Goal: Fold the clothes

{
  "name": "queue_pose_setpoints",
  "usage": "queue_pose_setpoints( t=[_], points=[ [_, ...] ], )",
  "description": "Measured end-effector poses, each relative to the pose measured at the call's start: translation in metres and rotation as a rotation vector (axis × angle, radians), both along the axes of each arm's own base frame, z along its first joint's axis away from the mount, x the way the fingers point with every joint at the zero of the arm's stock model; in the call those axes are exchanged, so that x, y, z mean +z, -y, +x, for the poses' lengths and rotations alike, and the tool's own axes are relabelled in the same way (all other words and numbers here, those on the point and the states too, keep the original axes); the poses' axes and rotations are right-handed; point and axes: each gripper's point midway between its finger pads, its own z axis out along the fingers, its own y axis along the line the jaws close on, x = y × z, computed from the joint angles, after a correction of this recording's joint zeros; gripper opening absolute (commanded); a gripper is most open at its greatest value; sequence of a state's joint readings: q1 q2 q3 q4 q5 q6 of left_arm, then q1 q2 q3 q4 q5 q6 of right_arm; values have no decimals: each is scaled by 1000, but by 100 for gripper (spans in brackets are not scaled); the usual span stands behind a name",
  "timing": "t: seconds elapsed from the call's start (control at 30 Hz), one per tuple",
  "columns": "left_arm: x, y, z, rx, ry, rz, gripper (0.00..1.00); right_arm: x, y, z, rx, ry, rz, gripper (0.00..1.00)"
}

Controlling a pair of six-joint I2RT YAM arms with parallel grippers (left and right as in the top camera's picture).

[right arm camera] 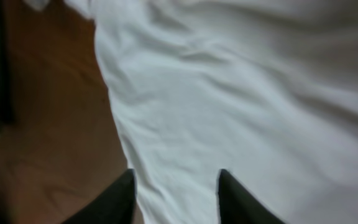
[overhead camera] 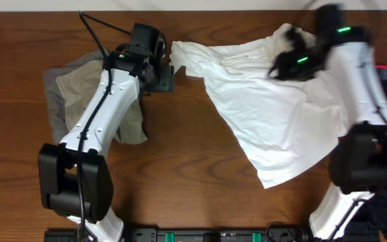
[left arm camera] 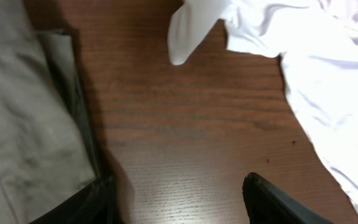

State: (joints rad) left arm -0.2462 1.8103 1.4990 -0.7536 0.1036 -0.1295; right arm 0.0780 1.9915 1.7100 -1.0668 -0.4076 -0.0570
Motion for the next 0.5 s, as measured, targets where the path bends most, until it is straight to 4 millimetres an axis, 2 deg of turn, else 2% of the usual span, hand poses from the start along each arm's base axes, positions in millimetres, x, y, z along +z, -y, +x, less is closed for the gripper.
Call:
queue_pose_setpoints(
  t=[0.03, 0.13, 0.23, 0.3, 0.5],
  points=[
    [0, -1, -1, 5, -4, 0, 67, -14, -15, -6, 38, -7, -7, 14],
    [-2, -2, -4, 9, -21, 3, 67, -58, -50, -32, 114, -66, -24, 9],
    [-3, -2, -6, 9, -28, 5, 67, -98, -62, -56, 135, -149, -42, 5],
    [-3, -2, -6, 9, -29, 5, 67, -118, -59, -68, 125, -203, -60, 1],
    [-3, -2, -7, 9, -31, 6, 67, -125, -49, -78, 25, -284, -71, 1]
  ],
)
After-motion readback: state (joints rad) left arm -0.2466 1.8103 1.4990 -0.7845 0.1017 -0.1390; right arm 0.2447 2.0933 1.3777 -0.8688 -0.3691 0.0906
